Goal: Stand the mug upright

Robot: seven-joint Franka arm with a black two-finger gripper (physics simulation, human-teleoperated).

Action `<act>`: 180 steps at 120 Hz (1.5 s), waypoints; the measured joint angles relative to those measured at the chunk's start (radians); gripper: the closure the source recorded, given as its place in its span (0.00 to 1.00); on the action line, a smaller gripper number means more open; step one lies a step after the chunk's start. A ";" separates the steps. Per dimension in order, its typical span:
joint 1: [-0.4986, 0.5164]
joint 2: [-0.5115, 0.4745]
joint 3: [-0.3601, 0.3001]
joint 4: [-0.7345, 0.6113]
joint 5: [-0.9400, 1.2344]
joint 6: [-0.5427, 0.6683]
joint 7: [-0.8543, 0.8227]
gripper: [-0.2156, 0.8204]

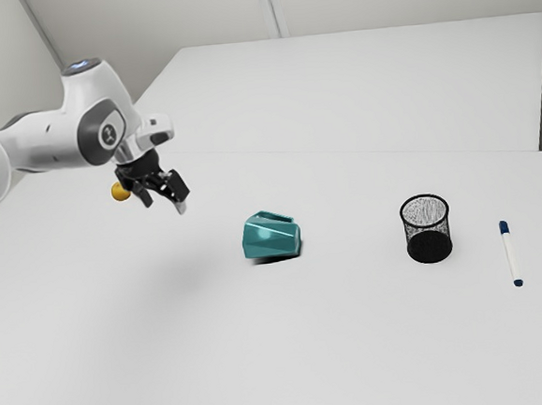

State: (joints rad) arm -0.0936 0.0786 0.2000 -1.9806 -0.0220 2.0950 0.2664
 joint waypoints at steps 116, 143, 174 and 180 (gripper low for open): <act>-0.090 0.151 0.117 -0.097 -0.872 0.012 0.138 0.21; -0.088 0.247 0.118 0.004 -0.945 -0.050 0.213 0.21; -0.089 0.304 0.117 0.057 -1.029 -0.110 0.290 0.21; -0.090 0.309 0.117 0.057 -1.042 -0.116 0.302 0.23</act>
State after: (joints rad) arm -0.1839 0.3874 0.3175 -1.9240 -1.0640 1.9789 0.5688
